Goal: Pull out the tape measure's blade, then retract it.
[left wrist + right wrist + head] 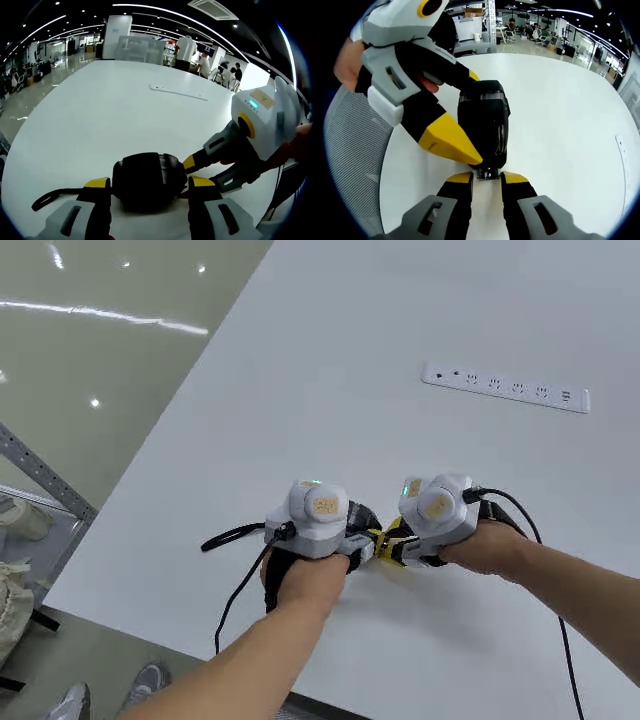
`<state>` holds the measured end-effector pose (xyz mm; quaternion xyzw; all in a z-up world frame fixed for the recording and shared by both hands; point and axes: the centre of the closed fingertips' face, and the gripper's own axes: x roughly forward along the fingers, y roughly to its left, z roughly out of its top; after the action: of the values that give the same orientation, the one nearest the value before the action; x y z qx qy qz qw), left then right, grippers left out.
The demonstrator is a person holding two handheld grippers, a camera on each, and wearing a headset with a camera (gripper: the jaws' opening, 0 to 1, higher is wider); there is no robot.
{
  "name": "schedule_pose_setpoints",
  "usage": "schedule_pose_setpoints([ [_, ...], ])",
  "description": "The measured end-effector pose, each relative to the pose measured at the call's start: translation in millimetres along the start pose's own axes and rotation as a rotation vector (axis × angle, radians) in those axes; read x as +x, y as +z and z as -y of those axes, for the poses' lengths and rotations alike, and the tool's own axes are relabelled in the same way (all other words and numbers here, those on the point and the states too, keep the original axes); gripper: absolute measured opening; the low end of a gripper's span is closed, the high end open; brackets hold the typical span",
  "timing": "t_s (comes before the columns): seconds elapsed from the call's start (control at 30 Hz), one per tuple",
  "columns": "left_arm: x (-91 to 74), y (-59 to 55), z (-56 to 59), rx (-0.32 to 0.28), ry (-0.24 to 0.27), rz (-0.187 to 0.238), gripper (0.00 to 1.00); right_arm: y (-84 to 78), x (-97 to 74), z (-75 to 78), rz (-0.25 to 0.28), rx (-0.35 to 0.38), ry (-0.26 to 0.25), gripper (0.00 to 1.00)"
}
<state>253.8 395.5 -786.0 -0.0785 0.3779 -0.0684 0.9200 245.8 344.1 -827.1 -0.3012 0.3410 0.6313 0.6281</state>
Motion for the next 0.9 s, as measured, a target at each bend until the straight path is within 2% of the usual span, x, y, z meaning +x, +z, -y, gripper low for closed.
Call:
schedule_pose_setpoints([
  [0.3, -8.6, -1.4, -2.4, 0.023, -0.027, 0.000, 0.70, -7.7, -10.1, -0.9, 0.032, 0.122, -0.041, 0.27],
  [0.6, -20.8, -8.3, -10.2, 0.070, -0.045, 0.003, 0.76, -11.5, -23.5, -2.4, 0.073, 0.232, -0.082, 0.37],
  [0.9, -33.7, -16.7, -11.6, 0.101, -0.071, -0.005, 0.79, -6.4, -43.6, -11.9, 0.124, 0.278, -0.108, 0.46],
])
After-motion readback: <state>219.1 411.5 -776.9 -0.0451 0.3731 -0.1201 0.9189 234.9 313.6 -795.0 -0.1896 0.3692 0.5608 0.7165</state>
